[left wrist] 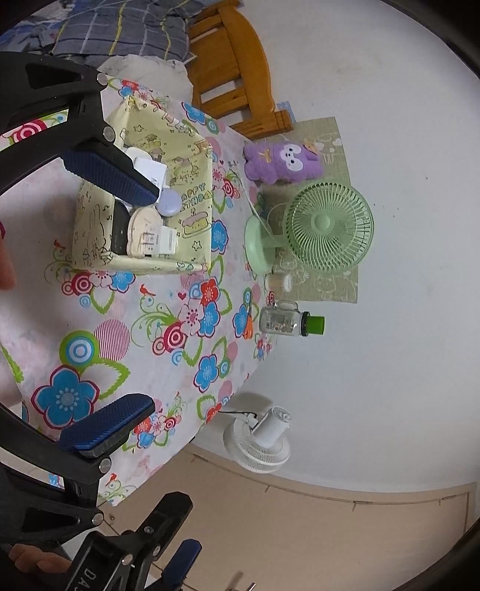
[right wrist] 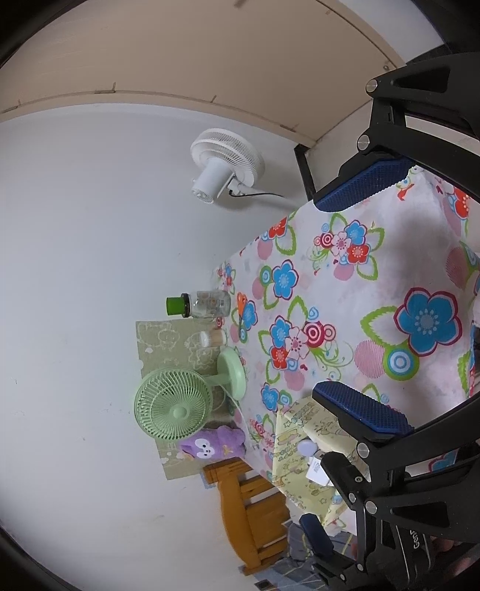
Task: Organize rigid objects
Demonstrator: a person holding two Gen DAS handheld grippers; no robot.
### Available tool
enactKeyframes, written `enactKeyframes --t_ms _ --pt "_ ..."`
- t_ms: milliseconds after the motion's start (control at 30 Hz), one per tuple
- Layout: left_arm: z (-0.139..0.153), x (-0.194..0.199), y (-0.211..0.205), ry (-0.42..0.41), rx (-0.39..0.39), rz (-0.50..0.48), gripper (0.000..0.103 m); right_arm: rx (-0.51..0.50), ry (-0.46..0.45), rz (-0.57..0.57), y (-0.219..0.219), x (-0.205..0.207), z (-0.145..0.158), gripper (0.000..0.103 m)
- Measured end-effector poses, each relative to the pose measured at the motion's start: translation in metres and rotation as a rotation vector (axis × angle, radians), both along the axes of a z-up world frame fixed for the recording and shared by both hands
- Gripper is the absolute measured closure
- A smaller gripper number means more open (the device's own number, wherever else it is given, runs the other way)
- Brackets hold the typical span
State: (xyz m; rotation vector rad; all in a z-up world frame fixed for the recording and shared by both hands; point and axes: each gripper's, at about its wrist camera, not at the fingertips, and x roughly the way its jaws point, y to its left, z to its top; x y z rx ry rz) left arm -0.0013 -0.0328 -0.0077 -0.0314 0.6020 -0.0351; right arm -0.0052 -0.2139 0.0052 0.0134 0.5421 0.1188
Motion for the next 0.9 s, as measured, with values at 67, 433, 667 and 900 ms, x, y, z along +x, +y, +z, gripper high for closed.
enactKeyframes --t_ms 67,433,667,900 --pt "-0.001 0.002 0.0 0.01 -0.015 -0.005 0.0 0.006 0.003 -0.007 -0.002 0.0 -0.001 0.008" --pt "-0.001 0.005 -0.01 0.019 0.011 -0.016 0.0 0.017 0.004 -0.02 -0.006 0.001 -0.006 0.008" --pt "-0.001 0.007 -0.012 0.017 0.019 -0.021 0.0 0.024 0.005 -0.026 -0.009 0.001 -0.006 0.008" --pt "0.0 0.008 -0.012 0.025 0.02 -0.02 0.0 0.029 0.011 -0.025 -0.01 0.001 -0.006 0.008"
